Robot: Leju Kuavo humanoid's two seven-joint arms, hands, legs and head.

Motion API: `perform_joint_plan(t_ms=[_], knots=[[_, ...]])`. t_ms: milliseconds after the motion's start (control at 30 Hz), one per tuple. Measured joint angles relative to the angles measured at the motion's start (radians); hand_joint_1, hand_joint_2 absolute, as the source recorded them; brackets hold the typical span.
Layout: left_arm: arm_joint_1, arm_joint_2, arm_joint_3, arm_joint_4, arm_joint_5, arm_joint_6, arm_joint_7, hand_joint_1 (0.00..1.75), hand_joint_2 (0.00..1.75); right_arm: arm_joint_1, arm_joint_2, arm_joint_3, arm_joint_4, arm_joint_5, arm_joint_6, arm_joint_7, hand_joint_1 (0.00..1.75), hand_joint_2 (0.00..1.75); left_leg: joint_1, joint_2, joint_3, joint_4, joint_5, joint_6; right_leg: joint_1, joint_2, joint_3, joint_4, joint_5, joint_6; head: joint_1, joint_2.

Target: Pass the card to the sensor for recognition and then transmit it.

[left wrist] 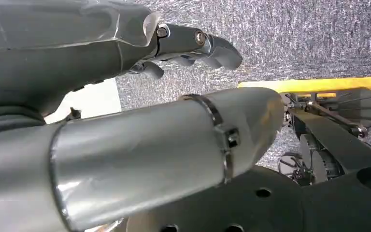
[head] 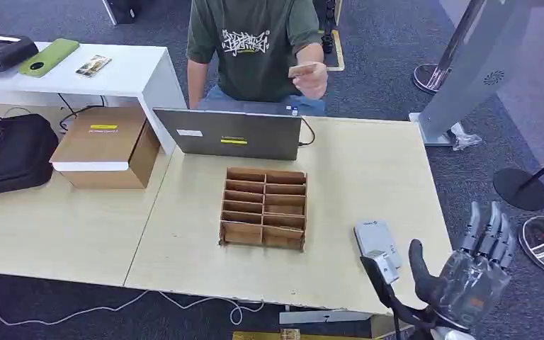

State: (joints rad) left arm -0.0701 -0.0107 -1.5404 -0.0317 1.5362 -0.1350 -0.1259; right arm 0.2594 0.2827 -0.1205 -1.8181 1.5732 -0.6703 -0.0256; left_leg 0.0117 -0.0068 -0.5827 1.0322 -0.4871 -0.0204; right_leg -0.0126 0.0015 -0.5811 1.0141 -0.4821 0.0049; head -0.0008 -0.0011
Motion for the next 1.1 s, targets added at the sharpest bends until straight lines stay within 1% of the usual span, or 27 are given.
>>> perform_joint_plan(t_ms=[367,500,567,700,767,800,967,1100], knots=[[0.001,0.000,0.000,0.000,0.000,0.000,0.000,0.00,0.00,0.000,0.000,-0.001,0.000,0.000,0.002,-0.005,0.00,1.75,0.000,0.000,0.000,0.000,0.000,0.000,0.000,0.000,0.000,0.000,0.000,0.000,0.000,0.000],[0.001,0.000,0.000,0.000,-0.001,0.000,0.000,0.00,0.00,-0.001,-0.001,-0.002,0.003,0.000,0.003,0.007,0.00,1.75,0.000,0.000,0.000,0.000,0.000,0.000,0.000,0.000,0.000,0.000,0.000,0.000,0.000,0.000],[0.000,0.000,0.000,0.000,-0.009,-0.001,0.000,0.00,0.00,-0.013,-0.006,-0.002,0.018,0.000,0.001,0.032,0.00,1.75,0.000,0.000,-0.001,0.000,0.000,0.000,0.000,0.000,0.000,0.000,0.000,0.000,0.000,0.000],[-0.002,0.001,0.000,0.000,-0.034,-0.005,0.000,0.00,0.00,-0.097,-0.032,0.025,0.092,0.000,-0.001,0.096,0.00,1.75,0.000,0.001,-0.001,0.000,0.000,0.000,0.000,0.001,0.001,0.000,0.000,0.000,0.000,0.000],[-0.001,0.003,0.000,0.000,-0.051,-0.009,0.000,0.00,0.00,-0.172,-0.058,0.052,0.160,0.000,-0.001,0.143,0.00,1.75,0.000,0.002,0.000,0.000,0.001,0.000,0.000,0.002,0.000,0.000,0.002,0.001,0.000,0.000],[-0.003,0.005,0.000,0.000,-0.060,-0.010,0.000,0.00,0.00,-0.210,-0.072,0.067,0.194,0.000,-0.001,0.151,0.00,1.75,0.000,0.003,0.001,0.000,0.001,0.000,0.000,0.002,0.000,0.000,0.002,0.000,0.000,0.000],[-0.005,0.019,0.000,0.000,-0.111,-0.012,0.001,0.00,0.00,-0.421,-0.114,0.140,0.404,0.000,0.000,0.154,0.00,1.75,0.000,0.003,0.001,0.000,0.003,-0.001,0.000,0.003,0.000,0.000,0.004,-0.001,0.000,0.000],[-0.006,0.031,0.000,0.000,-0.140,-0.012,0.008,0.00,0.00,-0.583,-0.136,0.157,0.578,0.000,-0.001,0.155,0.00,1.75,0.000,0.003,0.001,0.000,0.004,-0.001,0.000,0.002,0.000,0.001,0.004,-0.001,-0.001,0.000]])
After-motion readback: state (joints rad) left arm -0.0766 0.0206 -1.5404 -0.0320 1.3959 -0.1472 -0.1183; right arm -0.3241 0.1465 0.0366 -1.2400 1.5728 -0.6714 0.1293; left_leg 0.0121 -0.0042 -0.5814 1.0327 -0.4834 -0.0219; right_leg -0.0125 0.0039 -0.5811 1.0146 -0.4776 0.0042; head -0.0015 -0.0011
